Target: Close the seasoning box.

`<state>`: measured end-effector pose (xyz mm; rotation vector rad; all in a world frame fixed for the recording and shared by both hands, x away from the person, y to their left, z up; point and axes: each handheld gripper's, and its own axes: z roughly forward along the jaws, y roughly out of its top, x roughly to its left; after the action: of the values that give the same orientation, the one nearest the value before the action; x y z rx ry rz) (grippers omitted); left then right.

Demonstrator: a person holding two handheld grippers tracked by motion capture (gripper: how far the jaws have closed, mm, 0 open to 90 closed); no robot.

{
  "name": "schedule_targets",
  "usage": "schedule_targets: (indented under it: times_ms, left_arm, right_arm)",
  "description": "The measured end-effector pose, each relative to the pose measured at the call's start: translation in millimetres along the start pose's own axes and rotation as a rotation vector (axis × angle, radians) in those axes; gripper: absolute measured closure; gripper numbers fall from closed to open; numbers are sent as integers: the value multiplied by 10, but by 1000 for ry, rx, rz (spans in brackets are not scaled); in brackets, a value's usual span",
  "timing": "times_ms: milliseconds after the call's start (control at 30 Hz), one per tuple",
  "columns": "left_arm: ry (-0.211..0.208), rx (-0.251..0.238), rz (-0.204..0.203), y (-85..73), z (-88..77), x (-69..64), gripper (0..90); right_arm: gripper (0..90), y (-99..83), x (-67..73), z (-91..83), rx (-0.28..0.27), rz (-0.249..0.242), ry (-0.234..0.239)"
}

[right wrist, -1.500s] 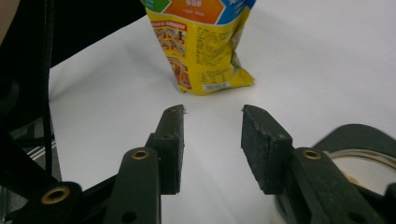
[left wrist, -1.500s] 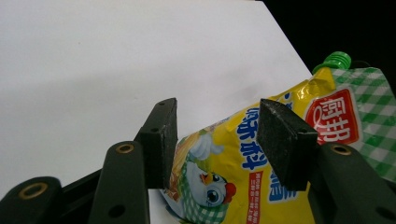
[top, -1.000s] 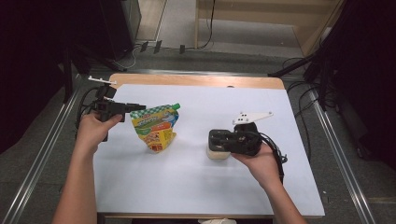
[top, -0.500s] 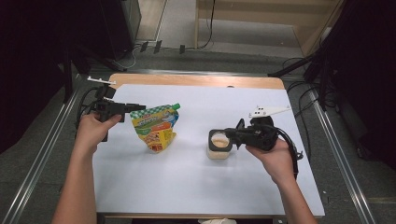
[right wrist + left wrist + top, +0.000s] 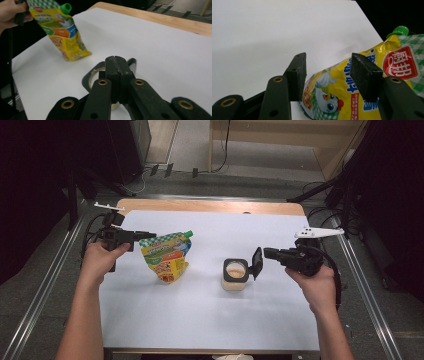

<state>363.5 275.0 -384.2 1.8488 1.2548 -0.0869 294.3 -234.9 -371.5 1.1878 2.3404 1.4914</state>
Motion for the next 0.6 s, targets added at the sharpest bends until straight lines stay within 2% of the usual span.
schedule_targets:
  times_ms: [233, 433, 533, 600]
  left_arm:
    - [-8, -2, -8, 3, -2, -3, 476]
    - [-21, -3, -8, 0, -1, 9, 475]
    - [-18, -3, -7, 0, 1, 5, 475]
    - [-16, -3, -5, 0, 4, 3, 474]
  right_arm:
    - [900, -93, -174, 22, 5, 48, -35]
    - [900, -215, -262, 206, 47, 77, -34]
    - [900, -276, -280, 317, 71, 94, -18]
    - [900, -304, -276, 382, 89, 87, -12]
